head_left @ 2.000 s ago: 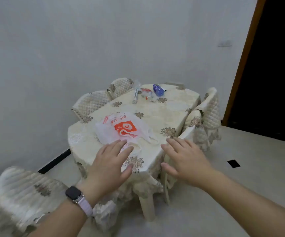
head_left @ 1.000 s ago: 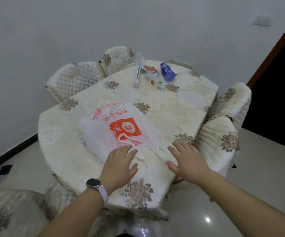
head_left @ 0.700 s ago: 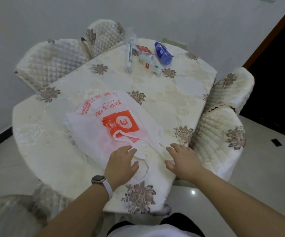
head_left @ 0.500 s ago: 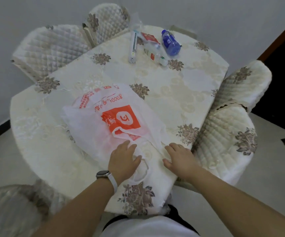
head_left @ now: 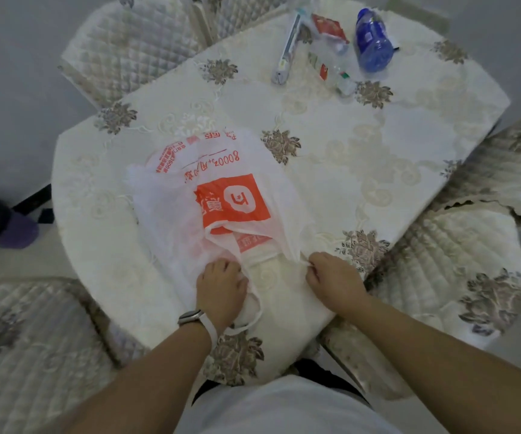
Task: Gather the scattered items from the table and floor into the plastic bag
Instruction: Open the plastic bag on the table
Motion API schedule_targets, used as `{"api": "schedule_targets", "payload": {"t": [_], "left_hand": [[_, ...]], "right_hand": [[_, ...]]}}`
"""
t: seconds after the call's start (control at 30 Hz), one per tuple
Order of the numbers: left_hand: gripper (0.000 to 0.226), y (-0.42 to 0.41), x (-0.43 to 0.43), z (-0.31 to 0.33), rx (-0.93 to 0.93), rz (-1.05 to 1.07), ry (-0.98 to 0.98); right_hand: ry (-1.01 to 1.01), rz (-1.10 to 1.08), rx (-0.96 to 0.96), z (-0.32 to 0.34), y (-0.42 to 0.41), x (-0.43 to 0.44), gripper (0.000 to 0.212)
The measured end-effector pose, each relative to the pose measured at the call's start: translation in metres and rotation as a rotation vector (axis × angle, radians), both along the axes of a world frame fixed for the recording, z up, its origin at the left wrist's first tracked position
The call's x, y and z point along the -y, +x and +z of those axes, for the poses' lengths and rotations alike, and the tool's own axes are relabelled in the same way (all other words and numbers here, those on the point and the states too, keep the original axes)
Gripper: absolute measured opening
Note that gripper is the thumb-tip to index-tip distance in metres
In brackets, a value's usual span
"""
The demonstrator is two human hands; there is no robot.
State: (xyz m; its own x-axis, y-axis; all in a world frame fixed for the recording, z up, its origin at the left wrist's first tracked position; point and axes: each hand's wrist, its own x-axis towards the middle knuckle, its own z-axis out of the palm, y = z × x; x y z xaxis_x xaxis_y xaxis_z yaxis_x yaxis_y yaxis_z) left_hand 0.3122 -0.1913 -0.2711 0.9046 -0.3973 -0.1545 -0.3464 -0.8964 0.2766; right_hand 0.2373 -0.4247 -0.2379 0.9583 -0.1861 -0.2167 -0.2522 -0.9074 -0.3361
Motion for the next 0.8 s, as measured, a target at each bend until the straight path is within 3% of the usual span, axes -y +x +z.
{"api": "schedule_targets", "payload": {"t": [0.07,0.2,0.33,0.5,0.63,0.73,0.8], "left_hand": [[0.006,0.004,0.000,0.000,0.009,0.023,-0.009],[0.017,0.015,-0.006,0.005,-0.064,0.108,-0.109],[0.014,0.016,-0.013,0.029,-0.091,0.220,-0.290],[0.015,0.023,-0.030,0.070,0.091,0.191,-0.434],[0.013,0.029,-0.037,0.108,0.236,0.108,-0.585],[0.014,0.031,-0.042,0.128,0.250,0.039,-0.636],[0.015,0.027,-0.045,0.140,0.223,0.051,-0.733]], "right_hand": [[0.047,-0.068,-0.016,0.008,0.002,0.007,0.020],[0.118,-0.203,0.026,0.026,0.004,0.018,0.021],[0.164,-0.334,0.072,0.043,0.004,0.027,0.021],[0.199,-0.443,0.071,0.057,0.008,0.024,0.009],[0.114,-0.211,0.232,0.073,0.020,-0.007,0.060],[0.026,-0.063,0.402,0.089,0.043,-0.044,0.073],[-0.017,-0.011,0.399,0.095,0.065,-0.061,0.077]]}}
